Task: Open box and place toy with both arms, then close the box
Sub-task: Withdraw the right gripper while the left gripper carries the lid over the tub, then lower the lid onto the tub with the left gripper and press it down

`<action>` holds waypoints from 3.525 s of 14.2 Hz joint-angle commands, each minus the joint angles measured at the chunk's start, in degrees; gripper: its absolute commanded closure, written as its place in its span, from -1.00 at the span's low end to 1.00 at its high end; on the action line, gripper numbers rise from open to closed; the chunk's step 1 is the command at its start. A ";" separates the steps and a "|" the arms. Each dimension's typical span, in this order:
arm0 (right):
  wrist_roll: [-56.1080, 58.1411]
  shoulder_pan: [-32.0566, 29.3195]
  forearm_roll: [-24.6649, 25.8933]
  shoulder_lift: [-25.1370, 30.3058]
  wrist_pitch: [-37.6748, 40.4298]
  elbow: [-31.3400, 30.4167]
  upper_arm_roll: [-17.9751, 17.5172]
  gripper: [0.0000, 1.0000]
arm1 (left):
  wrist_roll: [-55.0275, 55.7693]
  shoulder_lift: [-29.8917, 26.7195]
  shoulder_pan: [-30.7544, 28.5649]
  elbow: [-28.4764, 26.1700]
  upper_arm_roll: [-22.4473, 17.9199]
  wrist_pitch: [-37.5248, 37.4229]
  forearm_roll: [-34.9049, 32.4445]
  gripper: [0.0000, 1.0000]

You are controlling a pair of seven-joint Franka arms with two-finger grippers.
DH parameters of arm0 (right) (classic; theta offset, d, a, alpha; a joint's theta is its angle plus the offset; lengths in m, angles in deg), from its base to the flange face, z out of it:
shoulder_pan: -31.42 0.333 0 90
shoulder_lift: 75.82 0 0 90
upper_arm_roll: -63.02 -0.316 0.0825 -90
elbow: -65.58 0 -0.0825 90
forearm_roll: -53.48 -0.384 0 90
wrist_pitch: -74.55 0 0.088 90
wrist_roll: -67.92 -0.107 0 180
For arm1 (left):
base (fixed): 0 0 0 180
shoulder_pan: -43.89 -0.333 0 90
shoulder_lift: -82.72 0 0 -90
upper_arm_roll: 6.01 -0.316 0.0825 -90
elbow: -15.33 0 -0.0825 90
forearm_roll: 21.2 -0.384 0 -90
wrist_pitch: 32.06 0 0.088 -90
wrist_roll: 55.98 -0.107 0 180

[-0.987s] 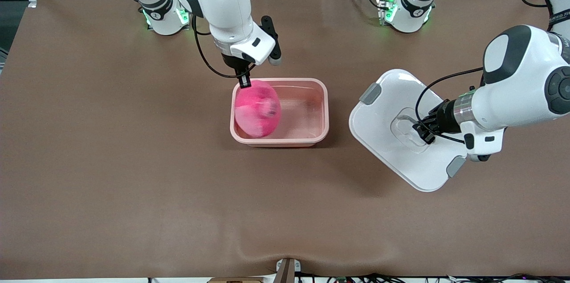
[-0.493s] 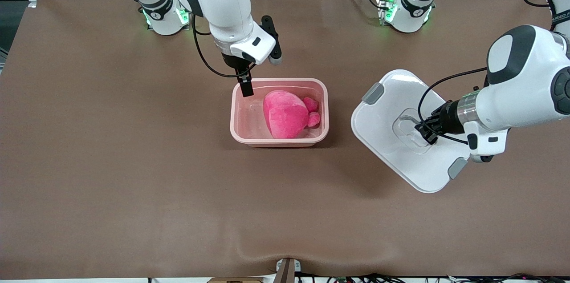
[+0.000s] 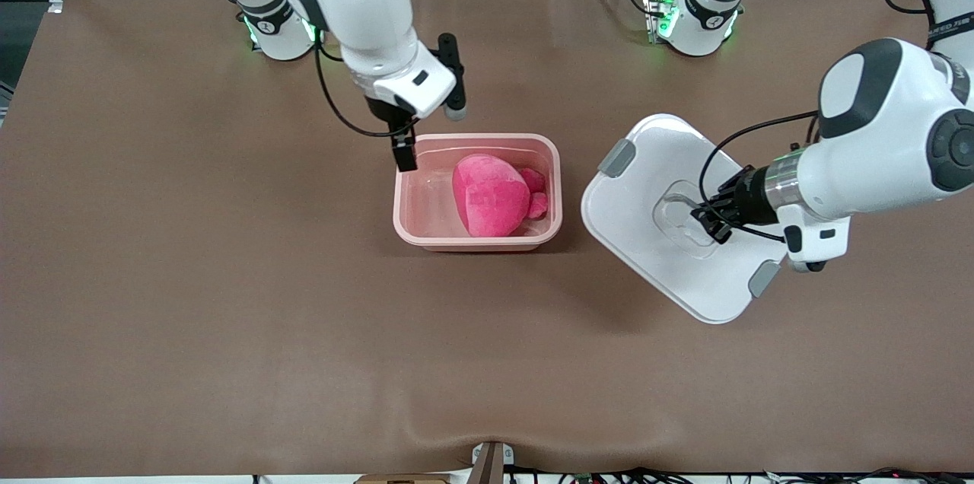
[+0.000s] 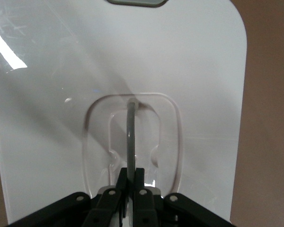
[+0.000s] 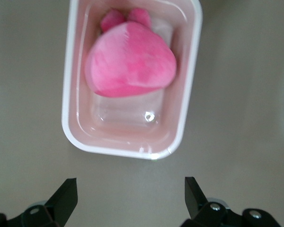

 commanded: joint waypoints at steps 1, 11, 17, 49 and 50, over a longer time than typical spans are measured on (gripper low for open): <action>-4.33 -3.66 0.09 2.08 0.74 -0.03 -0.52 -1.00 | 7.00 -0.98 3.29 -0.34 0.00 3.32 0.52 1.00; -29.73 -21.22 0.00 3.49 6.00 0.32 -2.70 -1.00 | 42.93 3.24 21.30 -0.70 -0.08 16.33 -10.80 1.00; -32.67 -32.40 0.08 3.66 7.41 0.06 -5.18 -1.00 | 61.58 6.23 28.43 -0.78 -0.26 21.26 -20.82 1.00; -58.68 -44.89 -1.67 9.91 14.53 0.67 -4.30 -1.00 | 76.72 12.47 38.90 -1.49 -0.43 23.46 -32.71 1.00; -58.68 -44.98 -1.67 9.82 14.53 0.67 -4.30 -1.00 | 76.98 12.82 39.25 -1.49 -0.43 23.46 -32.79 1.00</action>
